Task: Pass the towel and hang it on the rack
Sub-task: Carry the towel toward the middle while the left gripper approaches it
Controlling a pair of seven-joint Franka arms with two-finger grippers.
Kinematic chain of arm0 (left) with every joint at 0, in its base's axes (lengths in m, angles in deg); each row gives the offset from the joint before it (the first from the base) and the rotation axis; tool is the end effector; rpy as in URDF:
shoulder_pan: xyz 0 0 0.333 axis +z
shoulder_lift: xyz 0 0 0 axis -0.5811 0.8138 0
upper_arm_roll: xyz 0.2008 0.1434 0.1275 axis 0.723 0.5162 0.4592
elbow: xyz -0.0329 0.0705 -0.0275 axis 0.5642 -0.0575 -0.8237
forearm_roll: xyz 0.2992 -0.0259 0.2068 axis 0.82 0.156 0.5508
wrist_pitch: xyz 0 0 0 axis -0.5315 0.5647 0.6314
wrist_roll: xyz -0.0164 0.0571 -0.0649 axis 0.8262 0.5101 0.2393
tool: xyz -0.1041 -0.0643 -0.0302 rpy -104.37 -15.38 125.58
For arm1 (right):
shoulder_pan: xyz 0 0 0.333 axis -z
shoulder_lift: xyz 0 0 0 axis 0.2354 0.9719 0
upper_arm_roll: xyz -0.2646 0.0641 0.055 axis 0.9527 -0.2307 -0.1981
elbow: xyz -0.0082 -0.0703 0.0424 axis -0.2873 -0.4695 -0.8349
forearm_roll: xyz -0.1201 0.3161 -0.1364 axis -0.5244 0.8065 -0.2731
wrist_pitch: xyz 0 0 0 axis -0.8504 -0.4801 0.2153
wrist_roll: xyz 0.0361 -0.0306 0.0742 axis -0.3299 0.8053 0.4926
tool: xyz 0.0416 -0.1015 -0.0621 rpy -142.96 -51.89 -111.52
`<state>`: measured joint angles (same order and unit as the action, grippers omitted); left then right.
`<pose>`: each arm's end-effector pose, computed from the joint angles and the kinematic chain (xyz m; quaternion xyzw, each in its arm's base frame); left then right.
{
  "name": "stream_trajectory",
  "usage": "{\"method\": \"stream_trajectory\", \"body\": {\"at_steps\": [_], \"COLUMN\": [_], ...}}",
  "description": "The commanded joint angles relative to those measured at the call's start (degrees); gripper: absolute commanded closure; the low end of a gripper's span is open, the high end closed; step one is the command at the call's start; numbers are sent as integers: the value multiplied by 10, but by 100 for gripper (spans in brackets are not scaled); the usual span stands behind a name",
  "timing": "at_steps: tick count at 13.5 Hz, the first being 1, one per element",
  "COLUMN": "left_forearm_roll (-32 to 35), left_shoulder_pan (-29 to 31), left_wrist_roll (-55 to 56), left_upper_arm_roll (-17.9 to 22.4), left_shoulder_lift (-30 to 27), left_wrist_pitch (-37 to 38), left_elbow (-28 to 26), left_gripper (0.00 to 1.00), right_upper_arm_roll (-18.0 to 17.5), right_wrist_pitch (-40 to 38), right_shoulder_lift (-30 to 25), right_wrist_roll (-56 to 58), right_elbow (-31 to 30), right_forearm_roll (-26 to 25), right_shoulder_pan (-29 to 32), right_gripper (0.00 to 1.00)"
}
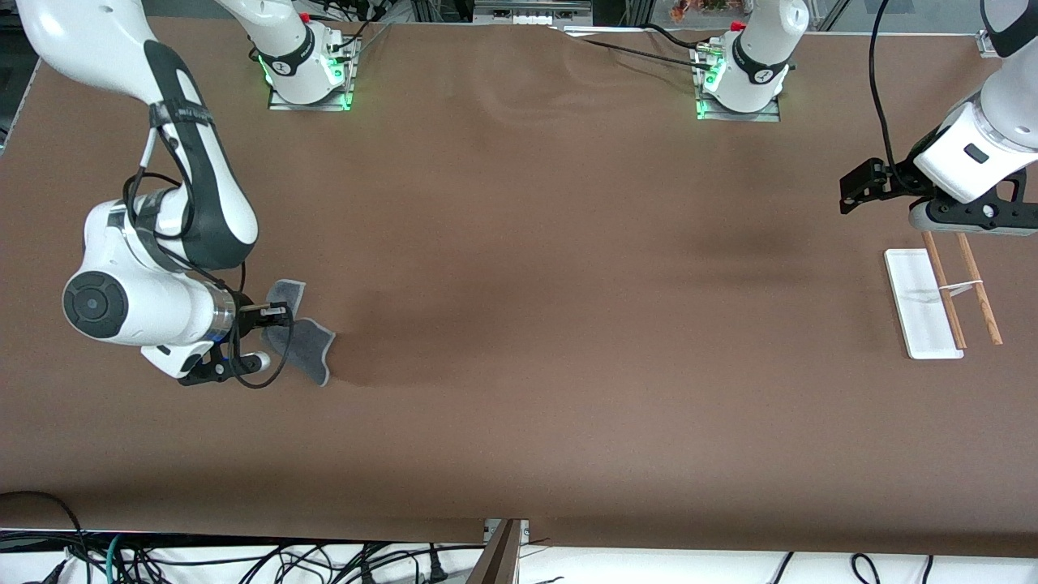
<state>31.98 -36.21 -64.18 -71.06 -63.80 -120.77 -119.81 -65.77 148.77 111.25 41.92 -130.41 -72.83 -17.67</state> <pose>0.5194 -0.0333 0.5233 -0.9994 0.0233 0.0263 0.0056 0.6336 0.1159 0.3272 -0.9894 -0.1111 0.0878 0.0311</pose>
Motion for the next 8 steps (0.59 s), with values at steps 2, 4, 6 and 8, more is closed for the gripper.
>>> {"method": "stream_trajectory", "body": {"at_steps": [2,4,6,8], "left_forearm_roll": [9,9,9,5], "left_shoulder_pan": [4,4,4,4], "left_wrist_roll": [-9,-9,-10,-26], "left_upper_arm_roll": [-2,-2,-2,-2], "left_shoulder_lift": [-2,-2,-1,8], "left_wrist_pitch": [3,3,3,3], "left_elbow": [1,1,1,2], "left_gripper": [0,0,0,0], "right_upper_arm_roll": [-2,-23,-50,-82], "right_wrist_pitch": [-24,-19,-16,-14], "right_shoulder_lift": [8,8,10,12], "right_wrist_roll": [-77,-136,-209,-285], "right_elbow": [60,70,86,103], "right_forearm_roll": [12,14,14,14], "right_shoulder_pan": [-45,-60,-69,-69], "right_gripper": [100,100,100,100]}}
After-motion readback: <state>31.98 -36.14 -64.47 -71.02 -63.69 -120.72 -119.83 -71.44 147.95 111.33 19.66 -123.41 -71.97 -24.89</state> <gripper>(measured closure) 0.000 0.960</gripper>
